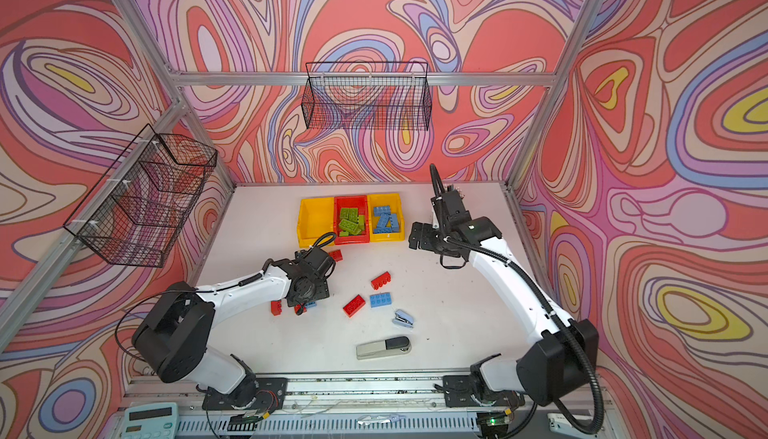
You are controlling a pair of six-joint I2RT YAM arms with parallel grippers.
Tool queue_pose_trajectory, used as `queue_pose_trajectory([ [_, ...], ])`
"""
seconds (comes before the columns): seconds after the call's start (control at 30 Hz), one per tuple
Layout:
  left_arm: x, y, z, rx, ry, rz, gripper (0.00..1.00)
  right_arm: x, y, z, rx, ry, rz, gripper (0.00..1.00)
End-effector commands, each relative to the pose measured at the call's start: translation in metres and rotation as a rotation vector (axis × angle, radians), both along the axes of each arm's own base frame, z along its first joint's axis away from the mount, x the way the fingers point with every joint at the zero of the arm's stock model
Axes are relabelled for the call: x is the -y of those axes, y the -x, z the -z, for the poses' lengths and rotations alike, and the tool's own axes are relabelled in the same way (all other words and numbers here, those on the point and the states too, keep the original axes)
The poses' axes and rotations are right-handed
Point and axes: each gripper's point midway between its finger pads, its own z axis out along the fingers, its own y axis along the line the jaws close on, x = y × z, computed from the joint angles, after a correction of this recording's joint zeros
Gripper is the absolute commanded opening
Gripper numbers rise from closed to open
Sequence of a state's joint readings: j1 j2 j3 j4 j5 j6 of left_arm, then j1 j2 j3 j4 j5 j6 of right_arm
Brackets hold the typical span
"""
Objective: Sort the legos into containers by color
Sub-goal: 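Lower the left gripper over a blue brick lying among red bricks, then close the left gripper on the blue brick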
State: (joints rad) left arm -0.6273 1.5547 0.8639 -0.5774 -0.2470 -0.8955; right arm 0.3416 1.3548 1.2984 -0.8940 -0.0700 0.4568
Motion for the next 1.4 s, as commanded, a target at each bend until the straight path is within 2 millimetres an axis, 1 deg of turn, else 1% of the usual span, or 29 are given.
queue_pose_trajectory([
  [0.0,0.002,0.015,0.006,-0.077,-0.012,-0.015,0.76,0.007,0.012,0.002,-0.010,0.021,0.012,0.98],
  [0.13,-0.011,0.022,0.000,-0.088,-0.061,-0.034,0.76,0.009,0.015,0.002,-0.008,0.021,0.017,0.98],
  [0.3,-0.035,0.045,-0.001,-0.090,-0.102,-0.074,0.77,0.007,0.015,-0.001,0.001,0.011,0.014,0.98],
  [0.4,-0.042,0.049,-0.011,-0.066,-0.100,-0.089,0.78,0.006,0.014,-0.001,0.003,0.006,0.008,0.98],
  [0.53,-0.043,0.047,-0.030,-0.022,-0.079,-0.108,0.78,0.003,0.013,-0.001,0.002,-0.003,-0.006,0.98],
  [0.67,-0.037,0.040,-0.044,0.012,-0.048,-0.110,0.78,0.001,0.011,-0.004,0.010,-0.006,-0.016,0.98],
  [0.83,-0.021,0.023,-0.050,0.045,-0.010,-0.092,0.78,0.001,0.011,-0.004,0.013,-0.001,-0.022,0.98],
  [0.97,-0.002,0.006,-0.049,0.039,0.002,-0.065,0.77,0.003,0.013,-0.004,0.012,0.004,-0.018,0.98],
  [1.07,0.007,0.001,-0.041,0.013,-0.019,-0.048,0.77,0.006,0.015,-0.004,0.015,0.011,-0.010,0.98],
  [1.23,0.002,0.007,-0.018,-0.042,-0.063,-0.090,0.72,0.010,0.018,-0.003,0.013,0.024,-0.002,0.98],
  [1.37,0.000,0.009,-0.008,-0.056,-0.077,-0.104,0.71,0.011,0.017,-0.002,0.006,0.036,-0.003,0.98],
])
